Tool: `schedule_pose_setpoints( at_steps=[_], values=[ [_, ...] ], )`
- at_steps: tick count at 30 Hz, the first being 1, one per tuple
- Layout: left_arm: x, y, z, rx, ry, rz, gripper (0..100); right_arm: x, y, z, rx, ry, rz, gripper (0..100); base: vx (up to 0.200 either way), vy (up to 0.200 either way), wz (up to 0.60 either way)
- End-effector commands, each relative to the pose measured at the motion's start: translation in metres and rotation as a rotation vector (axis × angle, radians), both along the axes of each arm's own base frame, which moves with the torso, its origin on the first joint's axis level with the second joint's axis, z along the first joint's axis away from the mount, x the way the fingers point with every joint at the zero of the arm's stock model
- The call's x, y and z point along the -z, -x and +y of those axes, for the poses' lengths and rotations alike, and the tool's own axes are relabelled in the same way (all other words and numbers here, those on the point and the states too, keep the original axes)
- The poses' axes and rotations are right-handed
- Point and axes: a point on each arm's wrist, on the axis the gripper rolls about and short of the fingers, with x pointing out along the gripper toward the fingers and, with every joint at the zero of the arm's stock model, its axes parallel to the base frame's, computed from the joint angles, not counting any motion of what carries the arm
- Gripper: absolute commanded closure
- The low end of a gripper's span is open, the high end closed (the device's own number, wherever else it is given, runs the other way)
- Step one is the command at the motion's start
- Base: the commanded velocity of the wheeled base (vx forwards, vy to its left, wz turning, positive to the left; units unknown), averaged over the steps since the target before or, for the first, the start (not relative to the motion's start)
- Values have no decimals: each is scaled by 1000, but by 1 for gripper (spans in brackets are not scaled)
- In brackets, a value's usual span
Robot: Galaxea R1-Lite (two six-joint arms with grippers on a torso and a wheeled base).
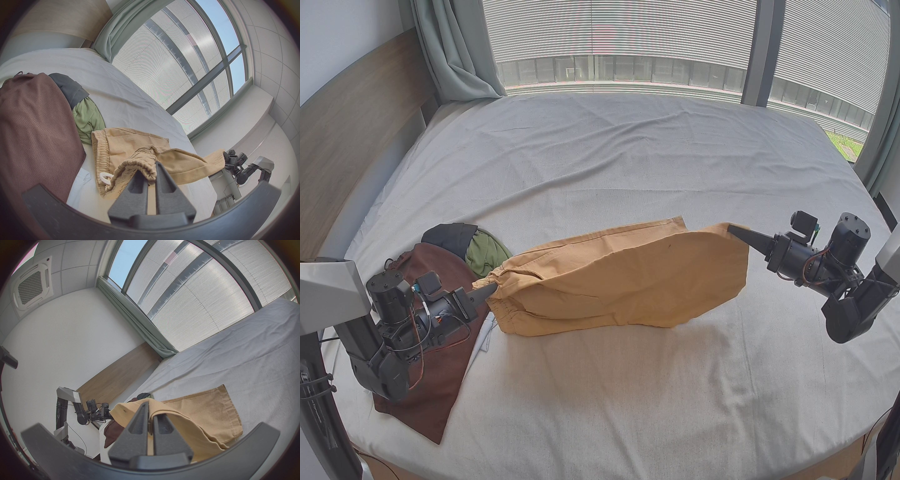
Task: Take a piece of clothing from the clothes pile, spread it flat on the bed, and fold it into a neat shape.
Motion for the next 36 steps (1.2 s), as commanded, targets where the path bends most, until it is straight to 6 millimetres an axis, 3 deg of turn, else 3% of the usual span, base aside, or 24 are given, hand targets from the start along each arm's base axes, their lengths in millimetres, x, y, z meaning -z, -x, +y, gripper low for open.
schedule_pose_setpoints(
  at_steps=[1, 14, 36],
  values=[
    [-3, -5, -2, -6, 10, -16, 100, 0, -19, 1, 3, 0, -2, 100, 0, 0, 0],
    [-6, -15, -7, -53, 72, -8, 100, 5, -53, 4, 3, 4, 30, 100, 0, 0, 0],
    [19, -34, -10, -74, 68, 26, 100, 18, -110, 12, 4, 1, 37, 100, 0, 0, 0]
  ],
)
